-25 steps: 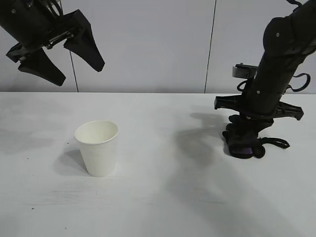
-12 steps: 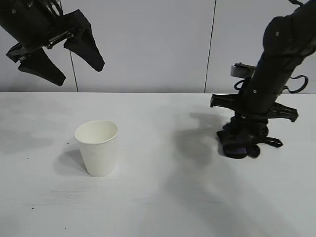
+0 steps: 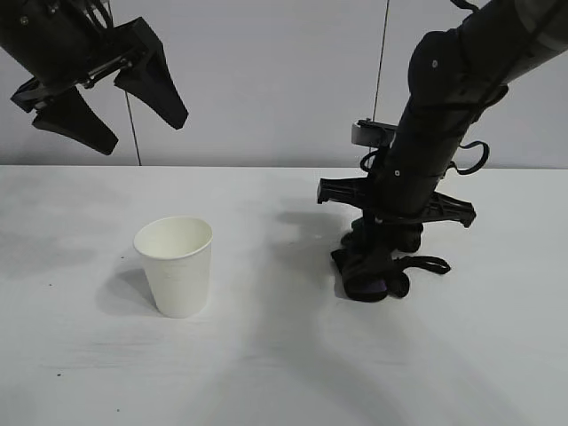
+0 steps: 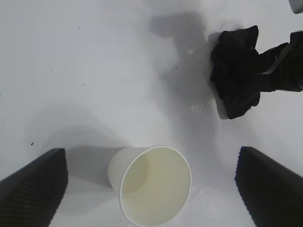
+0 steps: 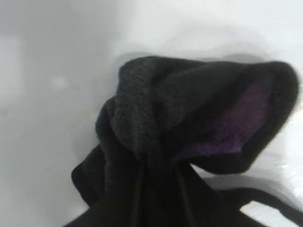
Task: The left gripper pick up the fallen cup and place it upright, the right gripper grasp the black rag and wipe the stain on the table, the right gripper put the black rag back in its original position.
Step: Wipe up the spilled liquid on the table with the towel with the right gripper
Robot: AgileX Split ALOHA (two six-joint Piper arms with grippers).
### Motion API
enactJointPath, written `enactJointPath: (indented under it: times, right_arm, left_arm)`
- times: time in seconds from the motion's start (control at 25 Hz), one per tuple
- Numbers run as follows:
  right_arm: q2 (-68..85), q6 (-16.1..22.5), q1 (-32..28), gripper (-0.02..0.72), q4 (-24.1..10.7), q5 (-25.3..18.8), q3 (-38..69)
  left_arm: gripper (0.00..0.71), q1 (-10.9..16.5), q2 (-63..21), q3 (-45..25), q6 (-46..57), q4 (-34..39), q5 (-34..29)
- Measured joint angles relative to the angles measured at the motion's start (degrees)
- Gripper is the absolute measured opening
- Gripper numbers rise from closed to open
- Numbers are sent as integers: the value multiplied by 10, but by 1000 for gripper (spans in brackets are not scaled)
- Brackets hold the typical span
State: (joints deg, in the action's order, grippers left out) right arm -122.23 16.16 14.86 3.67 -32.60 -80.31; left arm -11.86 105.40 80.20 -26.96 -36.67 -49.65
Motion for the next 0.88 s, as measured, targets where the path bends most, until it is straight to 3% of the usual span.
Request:
enactJointPath:
  times: [0.2,0.36,0.52,0.8,0.88]
  right_arm:
    - [0,1,-72,88,-13,4,0]
    - [3,-8,-115,88,-19,-25,0]
    - [30,-32,-121,88,-26,-63,2]
    - [100,-40,-111,88,-22,-100,27]
    - [101,-40,-111,118,-21,-111,29]
  left_arm:
    - [694,0,0,0,0,0,0]
    - [694,0,0,0,0,0,0]
    - [694,0,0,0,0,0,0]
    - [694,0,0,0,0,0,0]
    - [694,0,0,0,0,0,0]
